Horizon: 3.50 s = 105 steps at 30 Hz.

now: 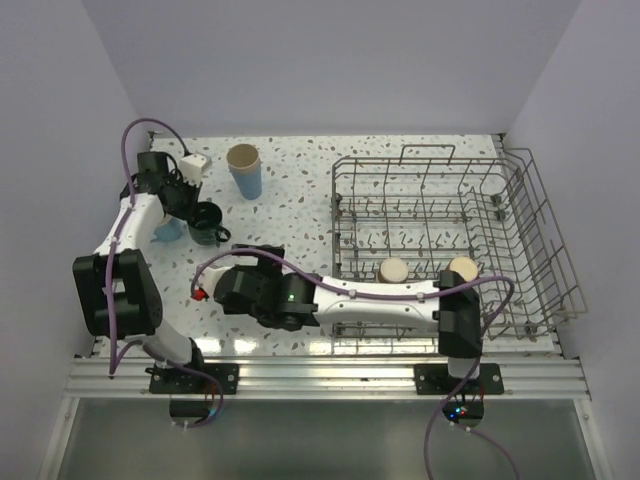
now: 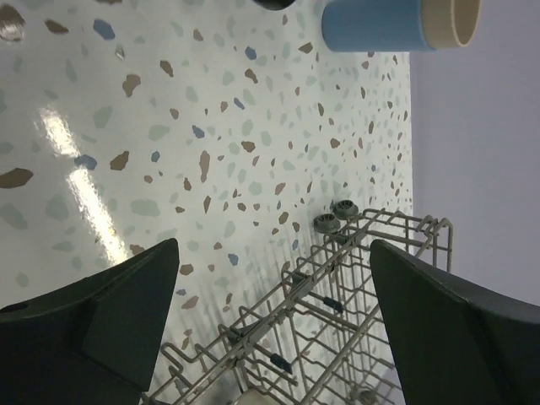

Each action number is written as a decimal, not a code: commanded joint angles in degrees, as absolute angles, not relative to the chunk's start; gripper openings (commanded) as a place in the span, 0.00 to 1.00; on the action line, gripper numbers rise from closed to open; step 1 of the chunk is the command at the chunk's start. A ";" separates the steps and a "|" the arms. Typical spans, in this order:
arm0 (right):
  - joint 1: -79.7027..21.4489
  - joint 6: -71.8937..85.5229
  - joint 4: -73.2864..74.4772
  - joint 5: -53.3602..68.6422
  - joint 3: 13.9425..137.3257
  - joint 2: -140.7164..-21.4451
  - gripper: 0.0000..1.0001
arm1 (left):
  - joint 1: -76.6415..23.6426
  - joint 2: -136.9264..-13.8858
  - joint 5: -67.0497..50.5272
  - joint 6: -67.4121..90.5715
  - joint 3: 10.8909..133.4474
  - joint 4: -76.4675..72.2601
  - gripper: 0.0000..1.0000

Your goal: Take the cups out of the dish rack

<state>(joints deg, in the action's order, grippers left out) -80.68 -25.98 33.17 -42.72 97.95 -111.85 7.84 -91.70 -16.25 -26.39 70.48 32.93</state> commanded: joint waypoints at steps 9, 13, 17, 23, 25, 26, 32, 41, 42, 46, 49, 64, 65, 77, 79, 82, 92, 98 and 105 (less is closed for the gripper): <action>-75.85 -12.93 26.99 -35.69 88.34 -94.94 0.98 | 11.42 -89.29 -17.41 -17.67 60.74 9.33 0.00; -71.30 -8.10 26.28 -32.97 84.83 -90.19 0.98 | 12.48 -91.14 -17.66 -16.88 60.21 7.47 0.00; -65.75 -2.74 26.80 -29.45 82.01 -86.23 0.98 | 13.18 -92.55 -20.04 -16.96 59.68 6.77 0.00; -56.79 8.60 32.42 -28.74 79.63 -81.83 0.98 | 13.36 -92.29 -20.57 -16.00 57.66 4.75 0.25; -54.06 12.56 36.18 -29.18 78.84 -80.78 0.98 | 13.27 -91.67 -20.30 -15.21 57.39 4.57 0.34; -53.44 13.70 37.60 -29.44 78.58 -80.08 0.98 | 13.27 -91.58 -20.30 -15.03 57.39 4.22 0.36; -49.14 23.11 45.52 -26.81 73.84 -74.64 0.98 | 13.36 -90.00 -21.00 -13.45 58.53 5.01 0.49; -42.63 30.23 48.52 -18.29 63.46 -68.73 0.98 | 13.36 -83.24 -24.69 -12.83 63.44 12.11 0.72; -41.76 30.84 48.60 -17.32 62.33 -68.73 0.98 | 13.27 -82.19 -25.48 -12.92 64.24 13.35 0.74; -41.05 31.73 49.40 -18.72 59.86 -68.91 0.98 | 13.27 -79.63 -31.27 -15.11 67.58 19.94 0.88; -39.82 31.55 46.59 -16.62 57.13 -68.99 0.98 | 13.18 -77.96 -33.22 -16.87 68.99 25.12 1.00; -38.41 28.74 39.63 -17.05 51.59 -67.59 0.40 | 11.69 -74.00 -38.14 -21.18 70.58 33.40 1.00; -38.50 28.65 40.42 -17.49 51.94 -67.50 0.33 | 11.25 -73.83 -38.23 -21.09 70.58 33.66 1.00; -38.41 22.69 53.87 -19.08 69.33 -61.44 0.04 | 9.84 -74.35 -45.35 -20.39 73.38 35.07 1.00; -38.41 20.84 53.53 -17.50 74.25 -61.78 0.03 | 9.84 -74.71 -46.84 -19.78 74.18 35.51 0.99; -38.50 18.11 48.27 -11.02 80.14 -63.89 0.03 | 9.84 -74.71 -49.91 -18.55 76.02 35.60 0.97; -38.50 33.90 0.56 12.04 83.41 -76.71 0.00 | 8.62 -71.20 -68.37 -0.37 75.15 20.24 0.87; -39.20 44.80 -18.44 16.26 83.24 -84.46 0.00 | 2.03 -70.14 -67.94 12.38 72.43 7.40 0.85; -40.43 46.23 -22.59 16.26 82.71 -86.75 0.00 | 1.23 -70.66 -65.31 17.84 71.10 0.88 0.83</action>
